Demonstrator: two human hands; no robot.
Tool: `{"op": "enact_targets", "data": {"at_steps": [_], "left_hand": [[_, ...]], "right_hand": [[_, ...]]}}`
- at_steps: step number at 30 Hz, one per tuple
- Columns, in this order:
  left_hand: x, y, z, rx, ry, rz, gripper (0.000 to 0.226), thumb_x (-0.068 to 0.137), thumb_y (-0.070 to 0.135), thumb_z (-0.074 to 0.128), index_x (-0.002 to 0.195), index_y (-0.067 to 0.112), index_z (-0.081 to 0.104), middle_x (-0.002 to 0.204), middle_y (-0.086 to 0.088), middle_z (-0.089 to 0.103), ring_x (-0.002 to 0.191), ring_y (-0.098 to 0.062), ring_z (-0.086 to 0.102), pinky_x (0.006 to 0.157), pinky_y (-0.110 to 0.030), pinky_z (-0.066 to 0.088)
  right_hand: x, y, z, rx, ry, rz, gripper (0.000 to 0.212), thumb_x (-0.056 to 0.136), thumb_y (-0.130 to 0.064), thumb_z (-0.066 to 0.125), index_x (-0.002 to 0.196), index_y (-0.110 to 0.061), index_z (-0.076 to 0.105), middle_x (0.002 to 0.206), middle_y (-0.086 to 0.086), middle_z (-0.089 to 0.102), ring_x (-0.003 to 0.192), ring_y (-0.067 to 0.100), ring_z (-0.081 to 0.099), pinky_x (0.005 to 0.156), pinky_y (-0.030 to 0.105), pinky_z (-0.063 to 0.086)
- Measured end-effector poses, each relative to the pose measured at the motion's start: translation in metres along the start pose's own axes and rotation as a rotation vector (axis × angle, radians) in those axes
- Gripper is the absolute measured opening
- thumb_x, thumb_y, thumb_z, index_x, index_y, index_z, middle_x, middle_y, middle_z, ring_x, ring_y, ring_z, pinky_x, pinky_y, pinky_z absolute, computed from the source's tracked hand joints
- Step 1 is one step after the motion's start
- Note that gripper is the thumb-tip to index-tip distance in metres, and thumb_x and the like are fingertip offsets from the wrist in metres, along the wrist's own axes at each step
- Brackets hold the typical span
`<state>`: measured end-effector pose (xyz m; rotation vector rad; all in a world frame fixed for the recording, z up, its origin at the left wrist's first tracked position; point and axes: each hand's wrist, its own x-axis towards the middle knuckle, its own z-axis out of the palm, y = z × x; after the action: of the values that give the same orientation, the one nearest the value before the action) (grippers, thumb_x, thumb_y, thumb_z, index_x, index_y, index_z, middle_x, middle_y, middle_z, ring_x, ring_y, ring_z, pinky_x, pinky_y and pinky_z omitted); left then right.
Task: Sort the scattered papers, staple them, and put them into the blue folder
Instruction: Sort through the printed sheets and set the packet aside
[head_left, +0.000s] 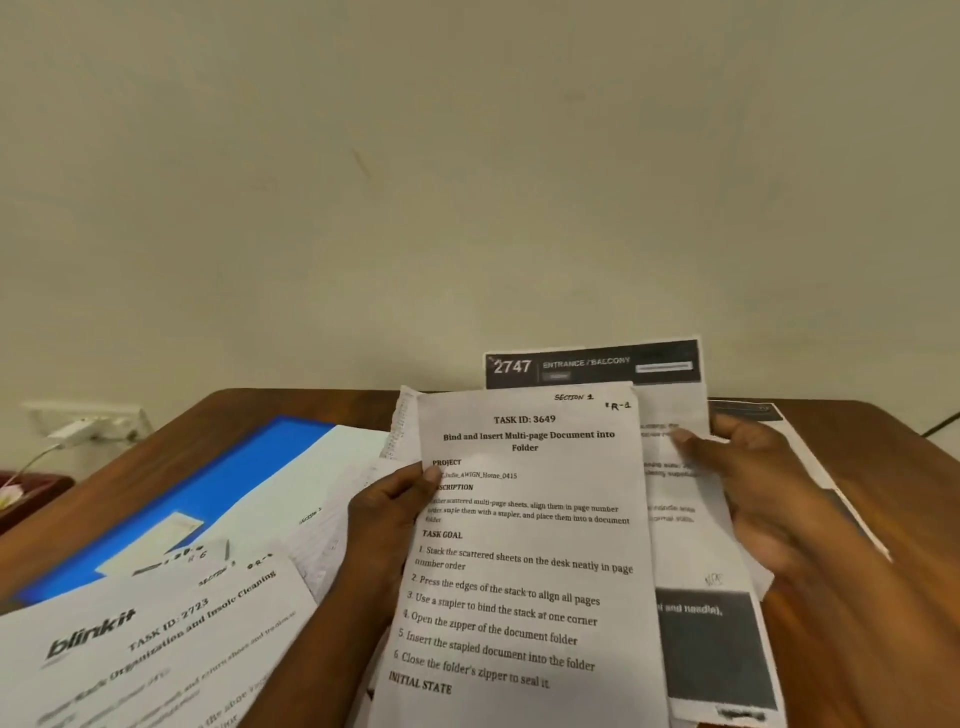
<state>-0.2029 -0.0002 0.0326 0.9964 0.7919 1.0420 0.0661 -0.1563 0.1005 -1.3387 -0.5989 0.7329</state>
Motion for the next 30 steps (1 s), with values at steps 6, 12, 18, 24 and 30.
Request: {"op": "enact_targets", "data": {"at_steps": [6,12,18,24,30], "left_hand": [[0.000,-0.006,0.002,-0.032,0.043,0.033,0.015,0.093,0.009,0.076,0.105,0.001,0.080,0.102,-0.022,0.080,0.083,-0.033,0.079,0.069,-0.039,0.066],[0.003,-0.009,0.000,-0.079,0.110,0.031,0.019,0.091,0.008,0.079,0.108,0.002,0.080,0.103,-0.022,0.079,0.091,-0.039,0.077,0.088,-0.051,0.062],[0.001,-0.009,0.002,-0.059,0.105,0.055,0.018,0.092,0.008,0.078,0.108,0.004,0.081,0.101,-0.018,0.081,0.086,-0.032,0.079,0.079,-0.044,0.067],[-0.002,-0.007,0.002,-0.074,0.081,0.052,0.019,0.092,0.008,0.077,0.110,0.003,0.080,0.103,-0.018,0.080,0.088,-0.032,0.079,0.075,-0.040,0.066],[-0.003,-0.007,0.005,-0.099,0.090,0.049,0.015,0.092,0.007,0.077,0.106,0.002,0.080,0.101,-0.020,0.080,0.085,-0.031,0.079,0.076,-0.041,0.066]], "right_hand": [[-0.011,0.017,0.030,-0.025,-0.107,0.039,0.022,0.096,0.001,0.062,0.112,-0.009,0.075,0.099,0.018,0.079,0.077,0.030,0.078,0.064,0.041,0.066],[-0.009,0.032,0.041,-0.029,-0.102,0.059,0.031,0.100,0.003,0.051,0.119,-0.006,0.073,0.106,0.018,0.079,0.093,0.035,0.077,0.075,0.042,0.064],[-0.010,0.035,0.043,-0.047,-0.122,0.078,0.039,0.100,0.005,0.043,0.115,-0.010,0.075,0.106,0.014,0.079,0.083,0.027,0.078,0.069,0.036,0.065],[-0.019,0.034,0.050,-0.074,-0.125,0.082,0.034,0.104,-0.008,0.046,0.111,-0.015,0.078,0.107,0.013,0.079,0.091,0.032,0.073,0.089,0.048,0.058],[-0.016,0.035,0.048,-0.071,-0.131,0.088,0.064,0.086,-0.082,0.053,0.129,-0.037,0.069,0.117,-0.002,0.078,0.109,0.025,0.073,0.100,0.049,0.053]]}}
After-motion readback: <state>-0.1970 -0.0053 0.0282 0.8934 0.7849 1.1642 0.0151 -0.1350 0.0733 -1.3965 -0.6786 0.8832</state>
